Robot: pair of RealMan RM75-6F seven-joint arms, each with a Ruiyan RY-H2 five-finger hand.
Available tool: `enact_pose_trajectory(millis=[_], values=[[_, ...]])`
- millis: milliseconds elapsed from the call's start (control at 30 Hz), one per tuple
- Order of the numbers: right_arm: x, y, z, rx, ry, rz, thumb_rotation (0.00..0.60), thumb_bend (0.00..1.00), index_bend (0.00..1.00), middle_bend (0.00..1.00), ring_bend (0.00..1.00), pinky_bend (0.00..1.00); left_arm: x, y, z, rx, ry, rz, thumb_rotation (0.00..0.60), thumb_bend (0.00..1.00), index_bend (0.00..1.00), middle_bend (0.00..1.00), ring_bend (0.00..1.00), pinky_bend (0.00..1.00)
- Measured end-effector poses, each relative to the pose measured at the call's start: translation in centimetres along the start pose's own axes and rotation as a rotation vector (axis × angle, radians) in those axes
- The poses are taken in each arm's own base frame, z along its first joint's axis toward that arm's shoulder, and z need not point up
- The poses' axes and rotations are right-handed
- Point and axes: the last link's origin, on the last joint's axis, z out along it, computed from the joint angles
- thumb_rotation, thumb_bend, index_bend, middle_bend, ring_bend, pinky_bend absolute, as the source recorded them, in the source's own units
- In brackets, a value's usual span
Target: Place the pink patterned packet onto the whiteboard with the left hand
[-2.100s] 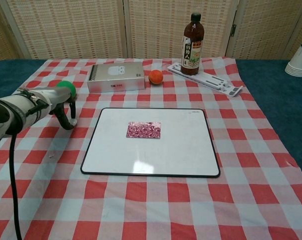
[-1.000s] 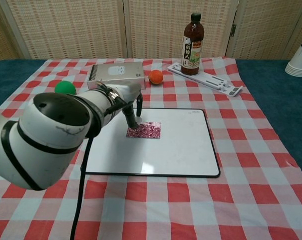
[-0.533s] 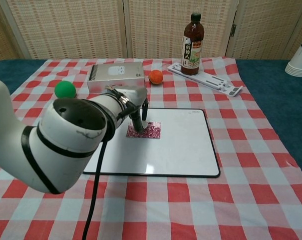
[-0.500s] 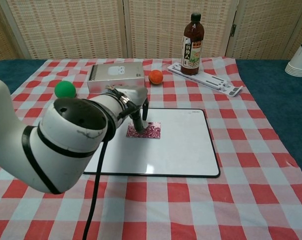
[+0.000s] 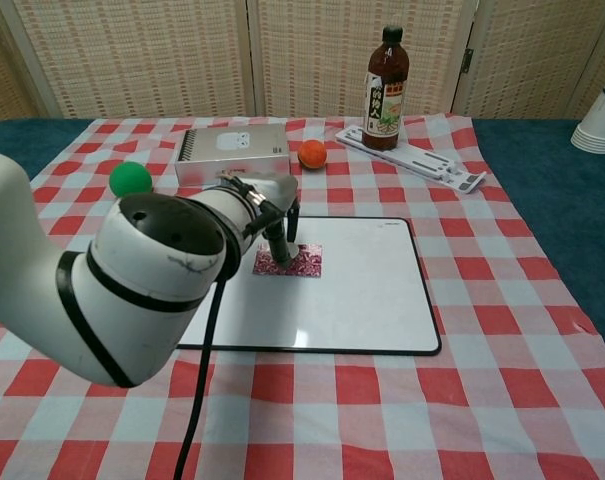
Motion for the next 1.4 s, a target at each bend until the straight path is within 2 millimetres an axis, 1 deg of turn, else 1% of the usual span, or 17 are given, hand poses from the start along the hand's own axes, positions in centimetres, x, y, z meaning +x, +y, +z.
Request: enact_pose_trajectory(millis=[167,367,733,1000,1167,1300,1367,1400], values=[[-0.1,0.0,0.0,0.001,-0.003,-0.001,0.6,0.0,0.0,0.0,0.0,0.0,-0.3,0.0,0.0,0.003,-0.014,-0.003,0.6,0.33,0.5,1.0,1.0,1.0],[-0.1,0.0,0.0,0.0,-0.003,-0.001,0.6,0.0,0.0,0.0,0.0,0.0,0.1,0.1,-0.1,0.0,-0.006,-0.014,0.6,0.33,0.49,1.0,1.0,1.0],[0.0,0.0,-0.1,-0.003,-0.002,-0.003,0.6,0.0,0.0,0.0,0.0,0.0,0.2,-0.1,-0.2,-0.001,-0.012,-0.035,0.6,0.3,0.44,1.0,1.0,1.0],[-0.1,-0.1,0.0,-0.004,-0.004,-0.005,0.6,0.0,0.0,0.0,0.0,0.0,0.6,0.1,-0.4,-0.013,0.003,-0.045,0.6,0.27,0.4,1.0,1.0,1.0],[0.0,0.0,0.0,-0.005,-0.003,-0.003,0.6,0.0,0.0,0.0,0.0,0.0,1.6,-0.4,-0.6,-0.006,0.031,-0.059,0.6,0.27,0.39,1.0,1.0,1.0],[0.0,0.0,0.0,-0.004,-0.003,0.001,0.6,0.0,0.0,0.0,0.0,0.0,3.0,-1.5,-1.3,0.011,0.085,-0.063,0.6,0.28,0.41,1.0,1.0,1.0],[0.1,-0.1,0.0,0.001,-0.002,0.005,0.6,0.0,0.0,0.0,0.0,0.0,4.0,-2.5,-2.2,0.026,0.135,-0.07,0.6,0.28,0.42,0.97,1.0,1.0],[0.1,-0.1,0.0,0.002,-0.004,0.007,0.6,0.0,0.0,0.0,0.0,0.0,4.3,-3.1,-2.6,0.035,0.161,-0.075,0.6,0.28,0.4,0.93,0.97,0.99]])
